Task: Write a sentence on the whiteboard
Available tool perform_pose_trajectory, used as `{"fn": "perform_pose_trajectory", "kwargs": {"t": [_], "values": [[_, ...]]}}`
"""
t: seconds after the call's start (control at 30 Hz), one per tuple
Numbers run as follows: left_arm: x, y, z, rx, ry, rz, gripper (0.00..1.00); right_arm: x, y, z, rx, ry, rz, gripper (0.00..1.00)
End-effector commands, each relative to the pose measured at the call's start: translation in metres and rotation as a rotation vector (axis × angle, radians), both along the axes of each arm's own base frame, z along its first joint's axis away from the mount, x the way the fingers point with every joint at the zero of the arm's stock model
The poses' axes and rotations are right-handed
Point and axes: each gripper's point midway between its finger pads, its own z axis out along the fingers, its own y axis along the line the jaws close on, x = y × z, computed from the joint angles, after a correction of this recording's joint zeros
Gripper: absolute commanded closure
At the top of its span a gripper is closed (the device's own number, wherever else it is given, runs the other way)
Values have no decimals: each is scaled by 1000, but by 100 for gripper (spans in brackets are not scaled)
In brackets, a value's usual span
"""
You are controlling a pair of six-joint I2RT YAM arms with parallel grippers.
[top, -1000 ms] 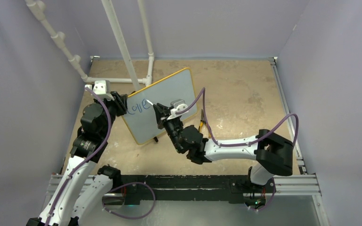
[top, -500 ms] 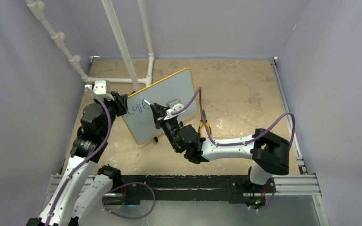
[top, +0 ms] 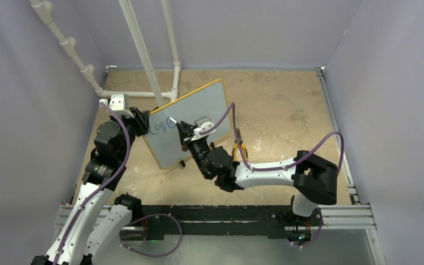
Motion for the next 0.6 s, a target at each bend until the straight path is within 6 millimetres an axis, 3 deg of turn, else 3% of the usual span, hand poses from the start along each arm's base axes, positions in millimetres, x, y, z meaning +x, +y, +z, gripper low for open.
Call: {"fn": "perform_pose_trajectory", "kwargs": {"t": [0.0, 0.57], "values": [[0, -4, -11, -14, 31, -21, 69, 4, -8, 5, 30, 4, -39, 100], [0, -4, -9, -16, 26, -21, 69, 5, -10, -13, 35, 59, -44, 100]]}}
